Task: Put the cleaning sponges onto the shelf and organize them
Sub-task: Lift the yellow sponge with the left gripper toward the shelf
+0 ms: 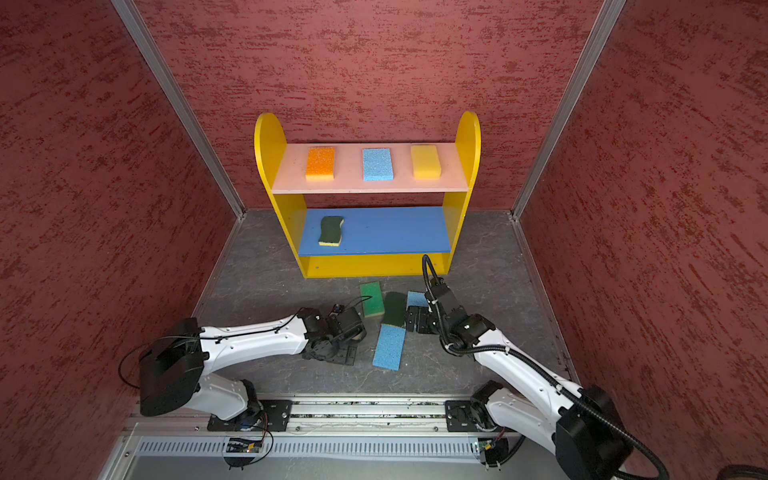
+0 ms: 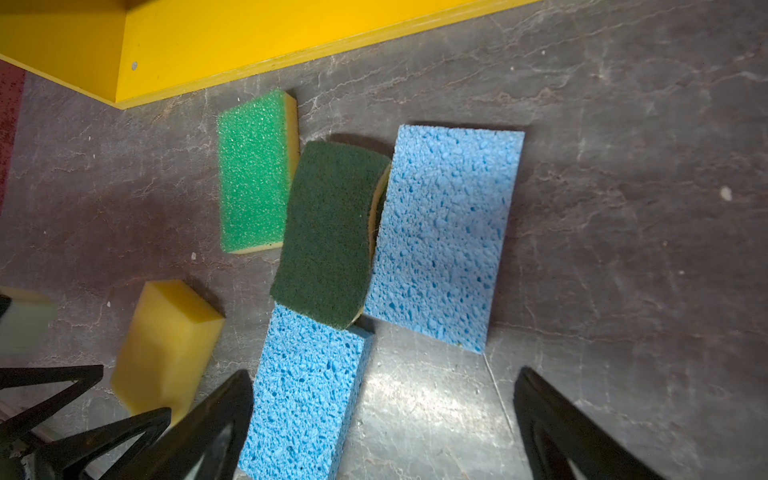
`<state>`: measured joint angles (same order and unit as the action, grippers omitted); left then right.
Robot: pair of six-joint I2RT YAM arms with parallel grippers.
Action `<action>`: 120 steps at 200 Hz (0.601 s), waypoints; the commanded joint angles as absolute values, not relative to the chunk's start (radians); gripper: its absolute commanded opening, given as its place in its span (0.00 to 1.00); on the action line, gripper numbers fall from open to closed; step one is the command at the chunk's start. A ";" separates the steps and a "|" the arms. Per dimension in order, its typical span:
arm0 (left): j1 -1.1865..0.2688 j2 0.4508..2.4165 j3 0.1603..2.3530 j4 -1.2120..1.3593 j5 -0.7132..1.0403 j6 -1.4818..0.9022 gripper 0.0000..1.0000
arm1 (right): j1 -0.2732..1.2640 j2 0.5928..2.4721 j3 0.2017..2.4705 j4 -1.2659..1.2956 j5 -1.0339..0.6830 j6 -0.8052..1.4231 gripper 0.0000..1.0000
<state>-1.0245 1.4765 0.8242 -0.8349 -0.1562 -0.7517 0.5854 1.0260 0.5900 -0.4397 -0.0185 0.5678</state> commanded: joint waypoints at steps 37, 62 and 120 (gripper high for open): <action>-1.003 1.439 0.755 -0.644 -0.131 -0.577 0.99 | 0.579 0.988 0.589 -0.472 0.025 0.570 0.99; -0.990 1.443 0.761 -0.612 -0.134 -0.531 0.99 | 0.578 0.995 0.599 -0.477 0.025 0.571 0.99; -0.979 1.477 0.752 -0.626 -0.116 -0.529 0.96 | 0.578 0.981 0.595 -0.493 0.028 0.584 0.99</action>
<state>-0.9726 1.4681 0.7589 -0.6357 -0.1303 -0.5423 0.5854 1.0000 0.5900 -0.4774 -0.0032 0.5713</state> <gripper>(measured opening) 0.966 0.987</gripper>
